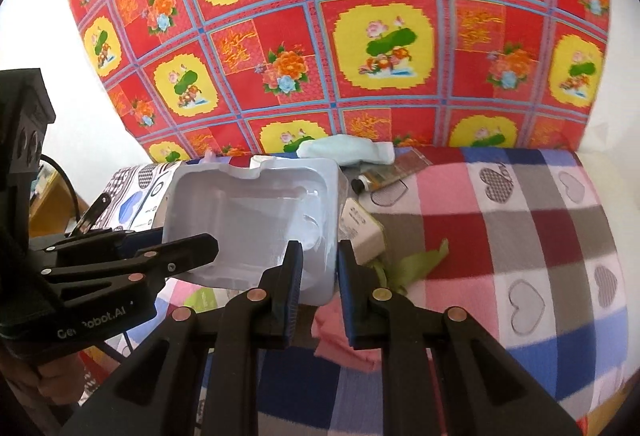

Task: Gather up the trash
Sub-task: 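Close both grippers on the edges of the white plastic tray, then lift the white tray with both grippers and carry it over the red bucket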

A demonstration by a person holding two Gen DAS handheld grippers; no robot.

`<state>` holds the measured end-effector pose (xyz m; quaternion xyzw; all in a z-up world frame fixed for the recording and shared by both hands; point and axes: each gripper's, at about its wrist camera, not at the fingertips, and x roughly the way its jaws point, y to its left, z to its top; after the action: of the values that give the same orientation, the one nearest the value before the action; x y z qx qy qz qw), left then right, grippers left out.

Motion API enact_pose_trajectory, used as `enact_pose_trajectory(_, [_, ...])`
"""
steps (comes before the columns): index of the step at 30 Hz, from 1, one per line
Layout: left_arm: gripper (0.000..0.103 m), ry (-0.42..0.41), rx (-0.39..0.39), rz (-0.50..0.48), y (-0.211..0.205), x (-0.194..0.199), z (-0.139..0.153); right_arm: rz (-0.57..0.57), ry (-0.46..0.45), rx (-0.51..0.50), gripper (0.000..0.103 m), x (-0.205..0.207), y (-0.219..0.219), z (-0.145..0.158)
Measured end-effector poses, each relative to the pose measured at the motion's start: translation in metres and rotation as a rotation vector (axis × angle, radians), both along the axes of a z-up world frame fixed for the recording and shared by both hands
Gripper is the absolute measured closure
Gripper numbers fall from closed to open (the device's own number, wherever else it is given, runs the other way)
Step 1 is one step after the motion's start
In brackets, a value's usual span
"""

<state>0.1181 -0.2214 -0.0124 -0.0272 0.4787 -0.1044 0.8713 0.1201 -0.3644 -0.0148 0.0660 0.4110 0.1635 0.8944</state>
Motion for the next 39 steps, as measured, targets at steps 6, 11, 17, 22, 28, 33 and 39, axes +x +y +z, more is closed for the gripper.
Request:
enact_pose_trajectory(6, [0.077, -0.003, 0.006, -0.057, -0.011, -0.015, 0.003, -0.059, -0.001, 0.011, 0.084, -0.028, -0.011, 0.002])
enact_pose_trajectory(11, [0.078, -0.011, 0.010, -0.114, -0.021, -0.030, 0.006, -0.111, -0.006, 0.012, 0.084, -0.050, -0.020, 0.003])
enact_pose_trajectory(17, [0.079, -0.017, 0.014, -0.182, -0.035, -0.045, 0.008, -0.178, -0.008, 0.022, 0.084, -0.078, -0.034, 0.003])
enact_pose_trajectory(22, [0.080, -0.024, 0.020, -0.259, -0.055, -0.060, 0.008, -0.253, -0.004, 0.026, 0.084, -0.103, -0.051, 0.001])
enact_pose_trajectory(28, [0.080, -0.025, 0.021, -0.350, -0.084, -0.078, 0.008, -0.339, -0.004, 0.021, 0.084, -0.135, -0.074, 0.000])
enact_pose_trajectory(33, [0.080, -0.027, 0.021, -0.427, -0.111, -0.093, 0.008, -0.418, 0.002, 0.021, 0.084, -0.164, -0.097, 0.000])
enact_pose_trajectory(39, [0.080, -0.022, 0.020, -0.502, -0.144, -0.117, 0.006, -0.487, 0.007, 0.018, 0.084, -0.196, -0.124, -0.002])
